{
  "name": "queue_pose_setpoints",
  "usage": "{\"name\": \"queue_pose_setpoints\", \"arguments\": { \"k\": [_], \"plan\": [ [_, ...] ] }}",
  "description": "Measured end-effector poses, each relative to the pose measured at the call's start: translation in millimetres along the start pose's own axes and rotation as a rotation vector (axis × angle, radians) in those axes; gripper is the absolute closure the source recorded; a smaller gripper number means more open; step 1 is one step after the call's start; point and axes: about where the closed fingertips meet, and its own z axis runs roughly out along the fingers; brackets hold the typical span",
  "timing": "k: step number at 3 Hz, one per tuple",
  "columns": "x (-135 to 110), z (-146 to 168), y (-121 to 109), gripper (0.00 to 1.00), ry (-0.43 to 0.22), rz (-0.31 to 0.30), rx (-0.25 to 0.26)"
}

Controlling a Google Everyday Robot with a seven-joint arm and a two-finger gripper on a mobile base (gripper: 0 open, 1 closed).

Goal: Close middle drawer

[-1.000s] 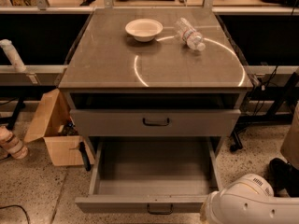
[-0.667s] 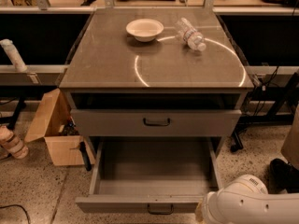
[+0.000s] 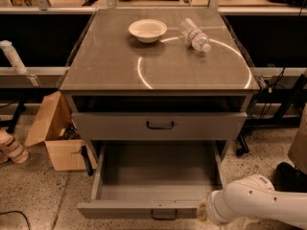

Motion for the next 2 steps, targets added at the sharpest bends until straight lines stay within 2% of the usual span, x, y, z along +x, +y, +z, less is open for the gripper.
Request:
{"name": "queue_pose_setpoints", "arguments": {
  "k": [1,2],
  "plan": [
    [5,-6,-21,1.0,-0.044,-0.052,0.011],
    [12,-16,-51,1.0,-0.066,-0.117,0.047]
  ]
}}
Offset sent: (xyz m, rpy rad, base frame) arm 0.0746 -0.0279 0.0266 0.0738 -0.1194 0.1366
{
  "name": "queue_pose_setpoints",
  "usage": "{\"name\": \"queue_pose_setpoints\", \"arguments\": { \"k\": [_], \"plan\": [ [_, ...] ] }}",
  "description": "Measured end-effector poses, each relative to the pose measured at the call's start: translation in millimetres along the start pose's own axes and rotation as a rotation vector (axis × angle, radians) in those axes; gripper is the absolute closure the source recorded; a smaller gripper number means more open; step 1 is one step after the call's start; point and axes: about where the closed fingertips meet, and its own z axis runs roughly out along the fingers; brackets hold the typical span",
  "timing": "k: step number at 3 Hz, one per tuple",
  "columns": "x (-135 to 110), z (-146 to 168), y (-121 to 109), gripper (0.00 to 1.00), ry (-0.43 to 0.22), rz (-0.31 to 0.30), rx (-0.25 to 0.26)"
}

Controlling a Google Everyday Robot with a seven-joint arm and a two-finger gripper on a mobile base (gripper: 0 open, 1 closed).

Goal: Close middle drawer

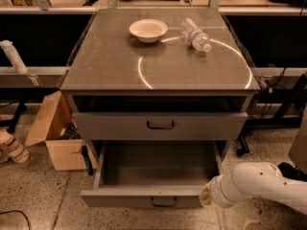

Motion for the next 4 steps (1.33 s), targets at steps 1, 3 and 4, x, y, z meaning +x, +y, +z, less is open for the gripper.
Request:
{"name": "queue_pose_setpoints", "arguments": {
  "k": [1,3,4],
  "plan": [
    [0,0,0,1.0,0.0,0.0,0.0],
    [14,3,-13,1.0,0.021,0.024,0.023],
    [26,4,-38,1.0,0.045,0.026,0.04]
  ]
}}
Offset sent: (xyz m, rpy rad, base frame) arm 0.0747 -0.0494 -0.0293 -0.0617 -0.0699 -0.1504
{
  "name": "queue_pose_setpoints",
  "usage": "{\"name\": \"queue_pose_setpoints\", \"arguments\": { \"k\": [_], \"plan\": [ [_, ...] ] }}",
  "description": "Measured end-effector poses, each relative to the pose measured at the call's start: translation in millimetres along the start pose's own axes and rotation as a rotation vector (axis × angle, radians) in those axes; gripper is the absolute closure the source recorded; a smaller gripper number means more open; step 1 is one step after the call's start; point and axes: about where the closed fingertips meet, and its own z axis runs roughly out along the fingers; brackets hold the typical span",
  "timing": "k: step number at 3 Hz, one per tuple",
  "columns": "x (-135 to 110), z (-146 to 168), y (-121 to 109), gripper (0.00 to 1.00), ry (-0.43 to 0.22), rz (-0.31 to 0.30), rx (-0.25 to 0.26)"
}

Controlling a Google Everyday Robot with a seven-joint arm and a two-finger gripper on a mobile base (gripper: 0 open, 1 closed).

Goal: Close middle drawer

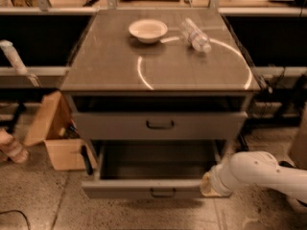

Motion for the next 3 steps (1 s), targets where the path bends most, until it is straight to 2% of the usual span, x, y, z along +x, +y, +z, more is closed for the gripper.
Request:
{"name": "queue_pose_setpoints", "arguments": {
  "k": [1,2,3],
  "plan": [
    [12,-5,-42,1.0,0.035,0.004,0.03],
    [8,-9,-32,1.0,0.039,0.006,0.028],
    [11,-8,-16,1.0,0.042,0.037,0.011]
  ]
}}
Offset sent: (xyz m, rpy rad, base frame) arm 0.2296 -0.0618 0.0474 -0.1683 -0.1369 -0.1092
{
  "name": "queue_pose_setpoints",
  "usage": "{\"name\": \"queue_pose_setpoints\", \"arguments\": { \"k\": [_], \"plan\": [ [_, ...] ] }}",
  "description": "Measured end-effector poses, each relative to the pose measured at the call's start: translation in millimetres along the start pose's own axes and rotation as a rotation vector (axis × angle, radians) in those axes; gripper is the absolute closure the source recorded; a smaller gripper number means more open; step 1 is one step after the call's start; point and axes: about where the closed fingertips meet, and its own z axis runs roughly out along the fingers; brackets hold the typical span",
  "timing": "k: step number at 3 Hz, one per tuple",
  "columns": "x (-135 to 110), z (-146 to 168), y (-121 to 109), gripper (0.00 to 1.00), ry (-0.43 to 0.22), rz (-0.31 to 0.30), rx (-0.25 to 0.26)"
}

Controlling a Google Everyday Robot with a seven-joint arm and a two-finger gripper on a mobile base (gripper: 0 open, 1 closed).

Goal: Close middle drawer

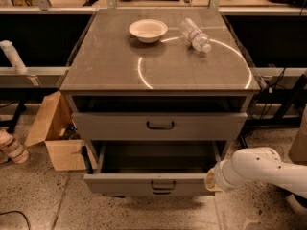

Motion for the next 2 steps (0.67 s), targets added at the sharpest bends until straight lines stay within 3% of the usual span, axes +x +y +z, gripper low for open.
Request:
{"name": "queue_pose_setpoints", "arguments": {
  "k": [2],
  "plan": [
    [22,41,-5,1.0,0.039,0.001,-0.017]
  ]
}}
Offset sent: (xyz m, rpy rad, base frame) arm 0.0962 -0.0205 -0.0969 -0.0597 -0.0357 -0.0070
